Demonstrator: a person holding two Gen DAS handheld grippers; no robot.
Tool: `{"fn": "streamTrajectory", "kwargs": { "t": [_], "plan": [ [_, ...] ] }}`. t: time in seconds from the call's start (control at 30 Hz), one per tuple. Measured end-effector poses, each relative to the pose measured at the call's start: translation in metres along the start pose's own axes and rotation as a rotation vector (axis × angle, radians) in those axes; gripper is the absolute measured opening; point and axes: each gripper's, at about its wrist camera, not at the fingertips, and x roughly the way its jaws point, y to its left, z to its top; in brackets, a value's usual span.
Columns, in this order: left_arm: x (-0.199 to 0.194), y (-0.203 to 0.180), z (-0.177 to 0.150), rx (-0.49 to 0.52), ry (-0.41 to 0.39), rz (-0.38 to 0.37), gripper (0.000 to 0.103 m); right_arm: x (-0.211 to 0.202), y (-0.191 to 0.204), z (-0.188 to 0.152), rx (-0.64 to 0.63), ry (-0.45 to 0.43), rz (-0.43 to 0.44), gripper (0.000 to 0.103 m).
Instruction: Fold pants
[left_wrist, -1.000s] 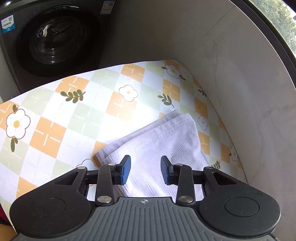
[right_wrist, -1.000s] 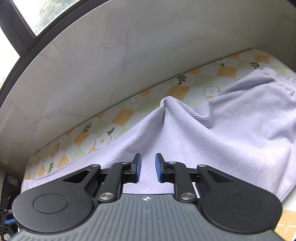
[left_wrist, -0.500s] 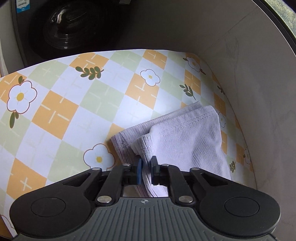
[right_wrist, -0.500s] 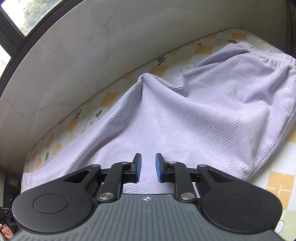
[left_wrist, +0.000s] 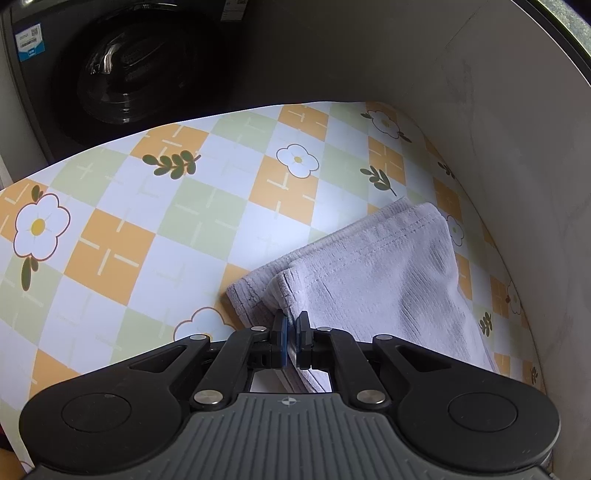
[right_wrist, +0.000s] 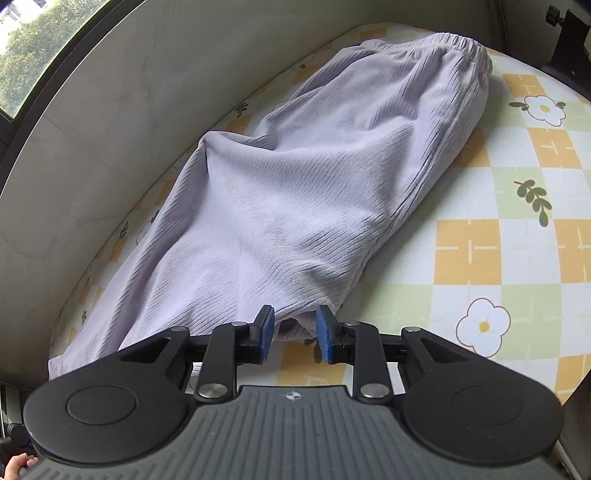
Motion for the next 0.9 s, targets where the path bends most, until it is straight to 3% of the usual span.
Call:
{"fn": "streamTrajectory", "kwargs": {
  "t": [0.2,0.33,0.37,0.4,0.47,0.57,0.6,0.7,0.83,0.9],
  "plan": [
    [0.003,-0.003,0.001,0.031,0.006,0.006,0.005,0.013,0.016,-0.015,-0.164,0.011,-0.111,0.032],
    [0.004,-0.003,0.001,0.037,0.008,0.005,0.005,0.038,0.024,-0.011,-0.208,0.01,-0.161,0.042],
    [0.004,-0.003,0.001,0.039,0.007,0.004,0.005,0.044,0.024,-0.009,-0.21,0.023,-0.172,0.038],
    [0.005,-0.003,0.001,0.037,0.007,0.004,0.005,0.047,0.024,-0.005,-0.22,0.03,-0.198,0.017],
    [0.005,-0.002,0.002,0.029,0.01,0.005,0.005,0.027,0.025,0.007,-0.213,-0.045,-0.213,0.011],
    [0.005,0.0,0.005,0.017,0.016,0.007,0.005,-0.027,0.033,0.02,-0.258,-0.245,-0.18,0.009],
    [0.005,0.001,0.006,0.013,0.016,0.006,0.005,-0.032,0.032,0.022,-0.27,-0.254,-0.19,0.009],
    [0.005,0.003,0.006,0.001,0.013,-0.001,0.005,-0.017,0.019,0.014,-0.266,-0.15,-0.231,0.009],
    [0.005,0.007,0.007,-0.009,0.018,-0.007,0.005,-0.02,0.018,0.005,-0.19,-0.185,-0.215,0.009],
    [0.004,0.009,0.008,-0.006,0.023,-0.011,0.005,-0.011,0.014,0.0,-0.195,-0.139,-0.226,0.009]
  ]
}}
